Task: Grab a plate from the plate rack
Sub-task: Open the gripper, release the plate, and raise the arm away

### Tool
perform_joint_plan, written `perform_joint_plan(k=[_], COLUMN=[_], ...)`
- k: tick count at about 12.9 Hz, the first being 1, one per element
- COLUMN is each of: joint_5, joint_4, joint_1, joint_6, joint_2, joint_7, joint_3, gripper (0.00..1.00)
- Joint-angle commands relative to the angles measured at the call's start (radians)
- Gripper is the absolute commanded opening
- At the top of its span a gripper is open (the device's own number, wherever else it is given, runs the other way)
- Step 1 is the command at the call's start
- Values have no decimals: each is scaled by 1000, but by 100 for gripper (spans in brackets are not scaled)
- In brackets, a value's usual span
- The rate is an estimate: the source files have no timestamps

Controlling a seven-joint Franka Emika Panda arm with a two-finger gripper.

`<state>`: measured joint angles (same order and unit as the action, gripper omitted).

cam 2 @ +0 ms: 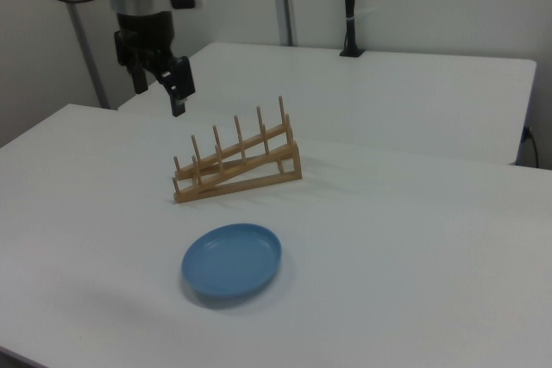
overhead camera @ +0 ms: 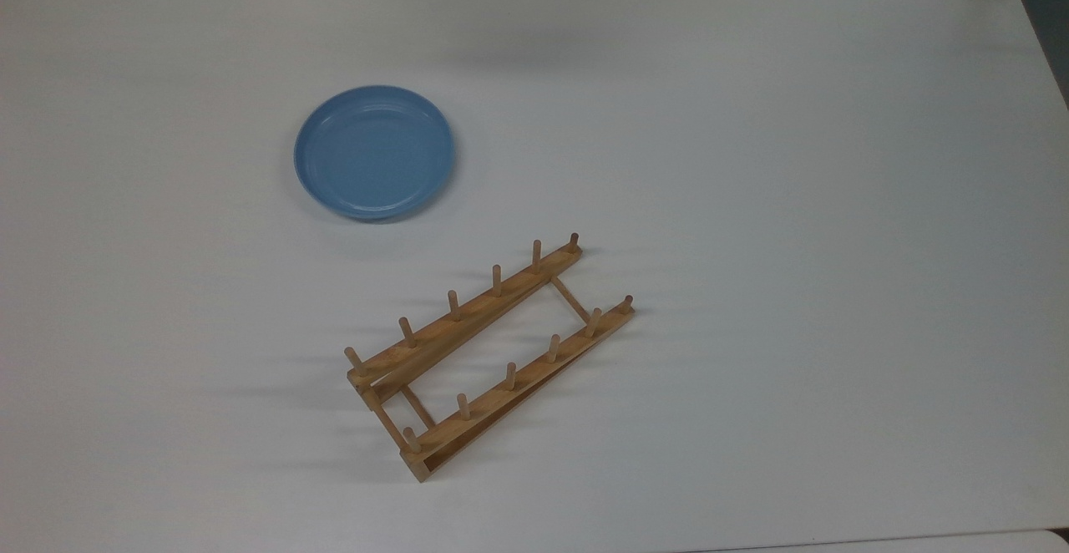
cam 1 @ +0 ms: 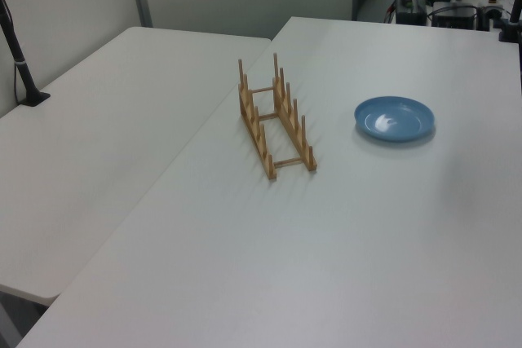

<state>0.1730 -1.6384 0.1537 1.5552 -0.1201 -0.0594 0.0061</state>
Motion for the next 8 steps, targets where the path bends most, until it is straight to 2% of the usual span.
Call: perform_joint_plan(k=[1,4,8], joint_5=[-99,-109,-125], joint_4=[-3,-26,-24], joint_1=[-72,-77,-74], joint_6=[67,205,223], joint_2=[14,40,51], joint_7=[-28,15,18], joint_3=[-31,-31,-31], gripper=[100,100,100])
